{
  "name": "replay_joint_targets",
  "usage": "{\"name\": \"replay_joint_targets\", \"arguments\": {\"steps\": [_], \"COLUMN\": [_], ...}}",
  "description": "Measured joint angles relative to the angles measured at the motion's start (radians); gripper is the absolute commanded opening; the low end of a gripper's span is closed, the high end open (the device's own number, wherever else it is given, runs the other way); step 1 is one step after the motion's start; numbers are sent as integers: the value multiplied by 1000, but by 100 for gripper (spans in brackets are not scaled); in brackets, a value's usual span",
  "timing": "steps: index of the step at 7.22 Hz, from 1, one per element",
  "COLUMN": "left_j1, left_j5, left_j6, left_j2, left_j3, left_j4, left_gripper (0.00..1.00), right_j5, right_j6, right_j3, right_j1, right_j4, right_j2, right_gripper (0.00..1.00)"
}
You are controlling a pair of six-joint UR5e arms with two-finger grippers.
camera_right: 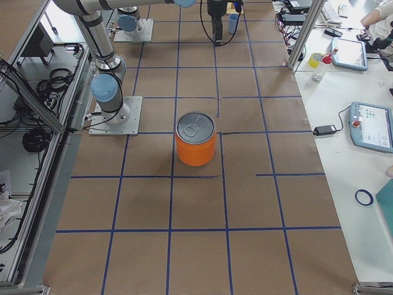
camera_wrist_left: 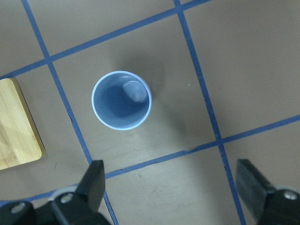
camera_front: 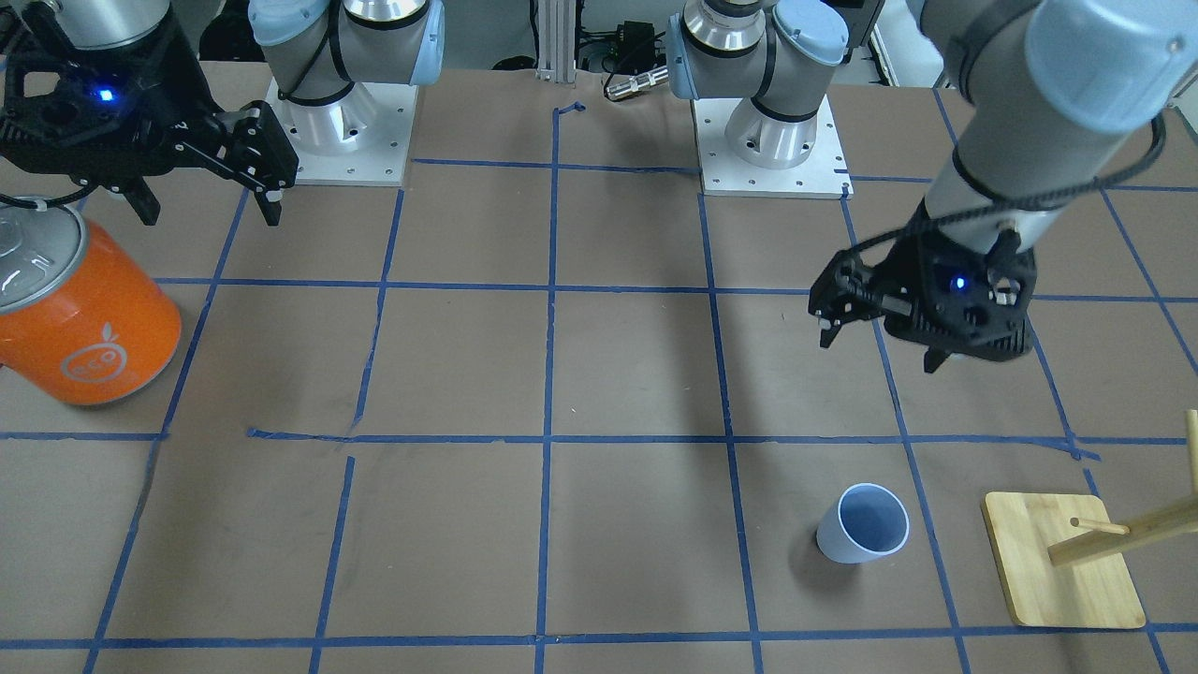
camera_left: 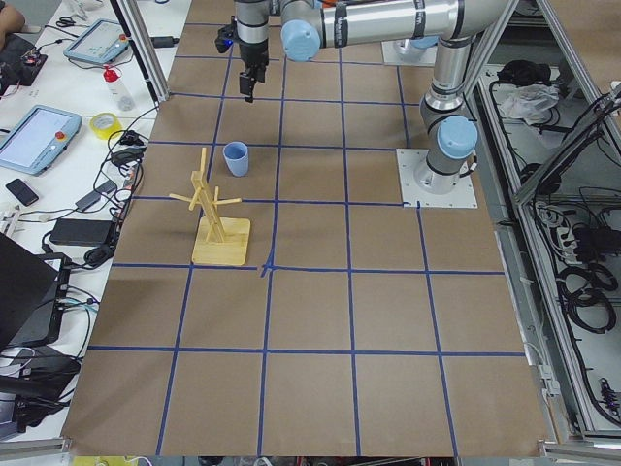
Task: Flip cup
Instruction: 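Open the left gripper and raise it away from the cup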
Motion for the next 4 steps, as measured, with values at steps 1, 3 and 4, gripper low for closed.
{"name": "replay_joint_targets", "arguments": {"steps": [1,3,4], "left_j1": [-3,-6,-9], "left_j5": [-20,-25,-8], "left_j6": [-23,-100,-140], "left_j2": [39,59,69], "left_j3": [-1,-29,-41], "left_j4": [-46,-66,-65], "left_gripper": [100,100,100], "right_j5": [-4,-4,2], "right_j6": [2,4,4], "right_j3": [3,5,6], "right_j1": [0,0,-1], "right_j4": [-2,-4,-2], "right_j2": [0,-1,-1], "right_gripper": [100,100,100]}}
